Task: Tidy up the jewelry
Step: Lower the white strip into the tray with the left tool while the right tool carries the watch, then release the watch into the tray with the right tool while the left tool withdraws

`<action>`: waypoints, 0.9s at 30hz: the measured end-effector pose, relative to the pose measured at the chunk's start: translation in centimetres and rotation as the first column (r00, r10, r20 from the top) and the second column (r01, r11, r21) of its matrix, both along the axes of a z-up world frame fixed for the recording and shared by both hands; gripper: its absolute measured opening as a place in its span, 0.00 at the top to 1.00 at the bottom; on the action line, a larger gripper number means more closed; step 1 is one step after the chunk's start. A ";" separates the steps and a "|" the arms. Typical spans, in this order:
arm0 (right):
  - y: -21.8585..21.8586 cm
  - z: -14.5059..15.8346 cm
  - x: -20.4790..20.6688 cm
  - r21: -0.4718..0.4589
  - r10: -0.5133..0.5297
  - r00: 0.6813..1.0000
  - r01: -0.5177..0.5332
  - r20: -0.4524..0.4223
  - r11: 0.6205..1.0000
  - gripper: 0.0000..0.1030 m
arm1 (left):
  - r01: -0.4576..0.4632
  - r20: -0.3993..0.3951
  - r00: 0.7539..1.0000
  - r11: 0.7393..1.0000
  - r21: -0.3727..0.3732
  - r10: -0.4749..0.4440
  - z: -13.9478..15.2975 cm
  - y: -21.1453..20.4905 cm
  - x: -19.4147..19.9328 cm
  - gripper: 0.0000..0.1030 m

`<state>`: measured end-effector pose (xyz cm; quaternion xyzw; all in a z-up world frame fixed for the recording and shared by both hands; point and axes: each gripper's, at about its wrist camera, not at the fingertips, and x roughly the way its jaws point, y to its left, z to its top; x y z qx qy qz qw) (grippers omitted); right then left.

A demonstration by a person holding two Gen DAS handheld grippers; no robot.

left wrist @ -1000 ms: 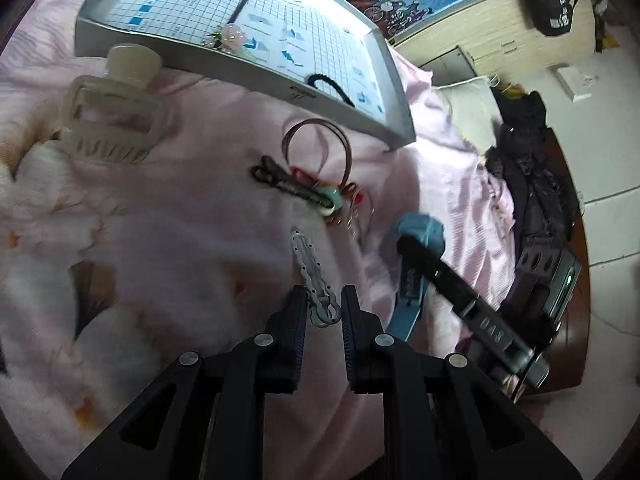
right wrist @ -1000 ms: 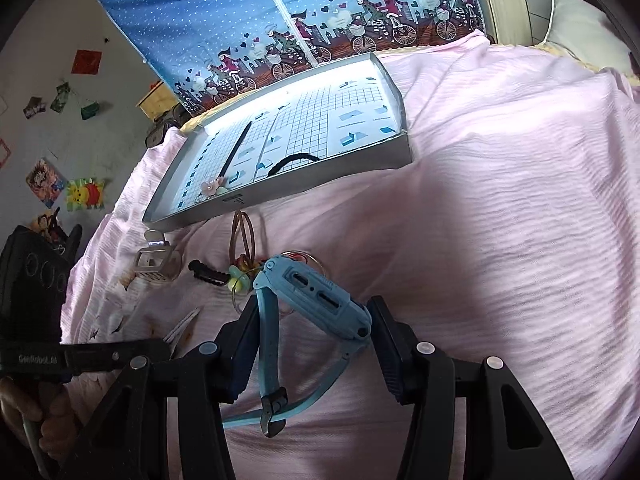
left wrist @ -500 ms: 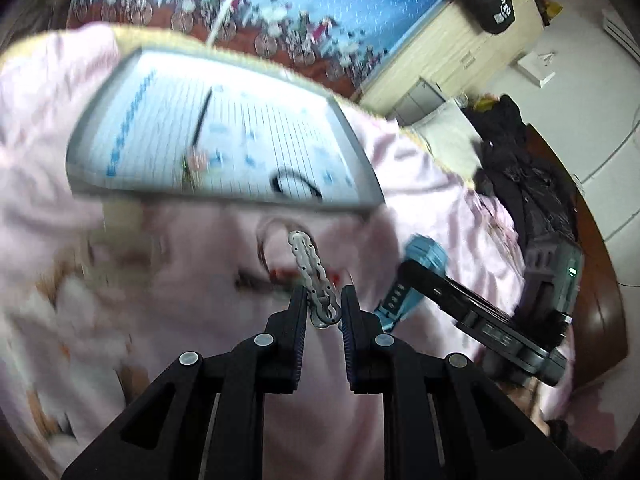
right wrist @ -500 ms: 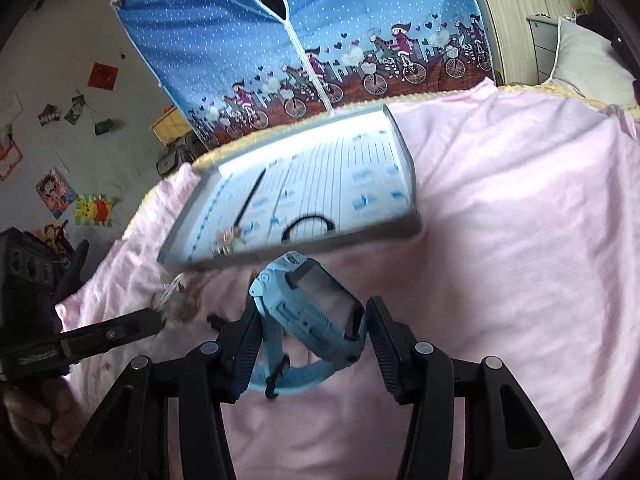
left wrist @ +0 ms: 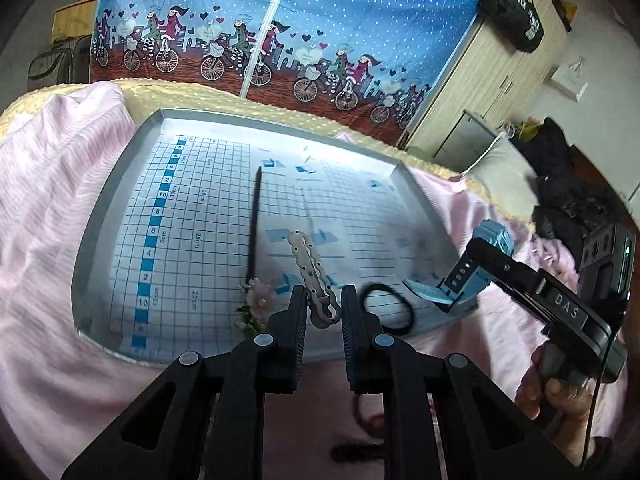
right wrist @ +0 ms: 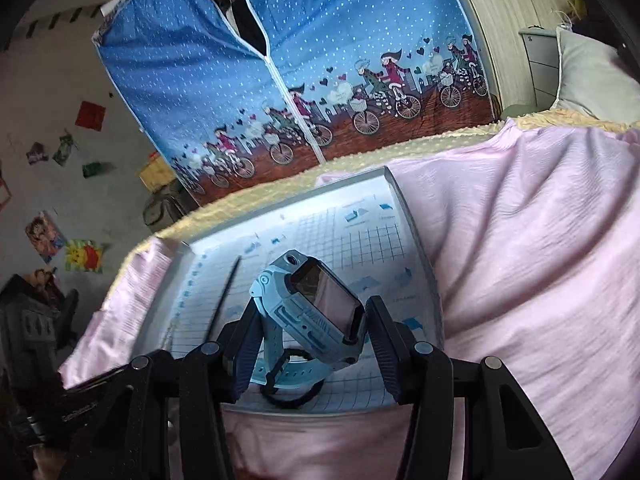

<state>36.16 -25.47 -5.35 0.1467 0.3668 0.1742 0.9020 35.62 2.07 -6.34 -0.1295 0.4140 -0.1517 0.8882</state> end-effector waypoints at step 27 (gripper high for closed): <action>1.7 6.0 -10.1 -0.206 0.095 0.947 -0.032 0.305 0.978 0.00 | -0.161 0.322 0.937 0.985 0.061 0.133 7.6 1.6 -8.4 0.02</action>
